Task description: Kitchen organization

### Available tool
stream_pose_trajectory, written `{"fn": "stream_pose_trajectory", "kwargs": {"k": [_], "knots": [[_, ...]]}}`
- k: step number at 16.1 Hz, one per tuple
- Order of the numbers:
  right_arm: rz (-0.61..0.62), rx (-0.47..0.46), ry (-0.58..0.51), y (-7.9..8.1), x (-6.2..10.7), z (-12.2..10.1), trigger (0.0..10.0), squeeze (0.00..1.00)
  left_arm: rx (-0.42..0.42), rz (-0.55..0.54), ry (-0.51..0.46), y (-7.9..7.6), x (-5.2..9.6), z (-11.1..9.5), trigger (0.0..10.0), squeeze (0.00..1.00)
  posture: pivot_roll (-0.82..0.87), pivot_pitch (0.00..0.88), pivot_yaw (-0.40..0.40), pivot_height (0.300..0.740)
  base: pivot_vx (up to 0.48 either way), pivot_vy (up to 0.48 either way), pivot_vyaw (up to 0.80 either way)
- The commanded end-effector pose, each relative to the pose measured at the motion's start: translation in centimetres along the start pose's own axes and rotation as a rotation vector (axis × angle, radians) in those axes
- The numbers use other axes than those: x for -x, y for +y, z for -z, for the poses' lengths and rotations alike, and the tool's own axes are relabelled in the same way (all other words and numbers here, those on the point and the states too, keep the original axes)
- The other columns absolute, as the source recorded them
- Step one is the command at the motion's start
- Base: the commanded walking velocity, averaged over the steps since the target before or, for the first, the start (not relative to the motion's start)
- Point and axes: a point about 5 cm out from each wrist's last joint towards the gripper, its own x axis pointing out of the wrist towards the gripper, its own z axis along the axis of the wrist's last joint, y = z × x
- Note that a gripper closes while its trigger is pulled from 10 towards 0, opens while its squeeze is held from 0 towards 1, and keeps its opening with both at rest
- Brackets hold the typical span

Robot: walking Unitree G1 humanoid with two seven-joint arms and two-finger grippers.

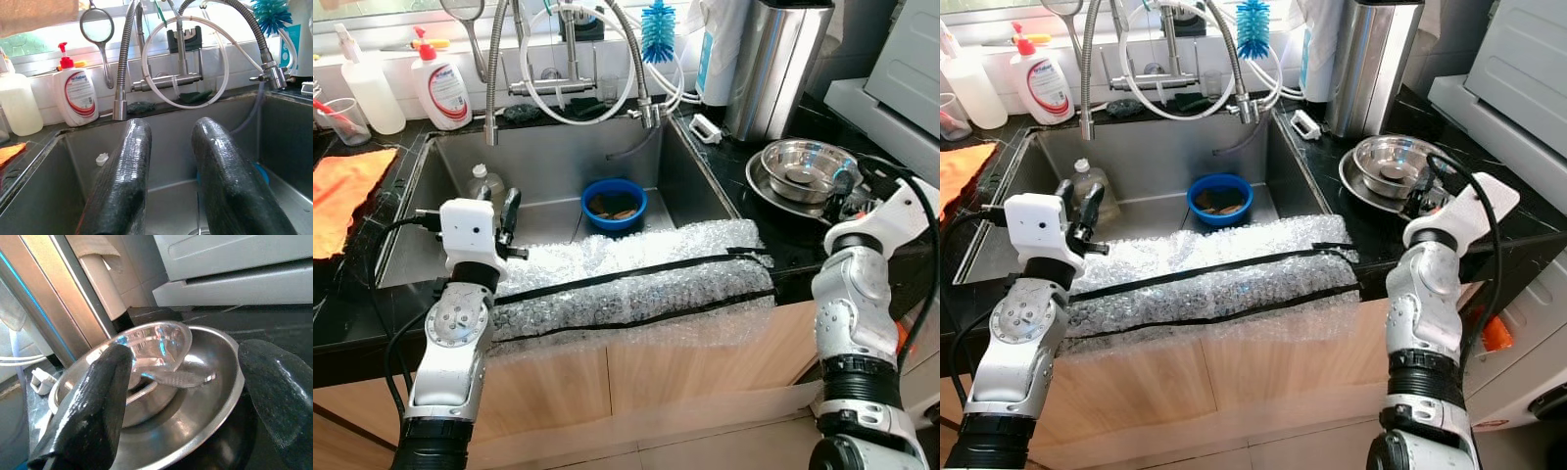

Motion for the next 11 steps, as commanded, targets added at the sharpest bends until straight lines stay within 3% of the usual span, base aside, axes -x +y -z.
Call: {"fn": "stream_pose_trajectory", "kwargs": {"k": [1,2,3,4,5,11], "knots": [[-0.003,-0.006,0.002,0.48,-0.14,0.04,6.7,0.00,-0.016,-0.002,-0.001,0.14,0.05,-0.22,10.0,0.00,0.01,0.000,0.020,0.740,0.000,0.000,0.00],[-0.001,-0.004,0.003,0.47,-0.14,0.12,4.8,0.00,-0.016,-0.001,-0.001,0.14,0.05,-0.22,10.0,0.00,0.01,0.000,0.020,0.740,0.000,0.000,0.00],[0.005,-0.005,0.010,0.43,-0.14,0.31,0.0,0.00,-0.019,0.001,-0.001,0.11,0.08,-0.23,10.0,0.00,0.01,0.000,0.021,0.740,0.000,0.000,0.00],[0.001,-0.001,0.015,0.46,-0.14,0.38,0.0,0.00,-0.019,0.003,-0.001,0.09,0.11,-0.22,10.0,0.00,0.01,0.000,0.021,0.740,0.000,0.000,0.00],[0.000,-0.002,0.012,0.50,-0.16,0.42,10.0,0.00,-0.019,0.006,-0.001,0.02,0.11,-0.23,10.0,0.00,0.01,0.000,0.022,0.740,0.000,0.000,0.00],[-0.022,-0.018,-0.018,1.03,-0.20,0.10,10.0,0.00,-0.016,0.006,0.000,-0.07,0.16,-0.25,10.0,0.00,0.01,0.000,0.021,0.740,0.000,0.000,0.00]]}}
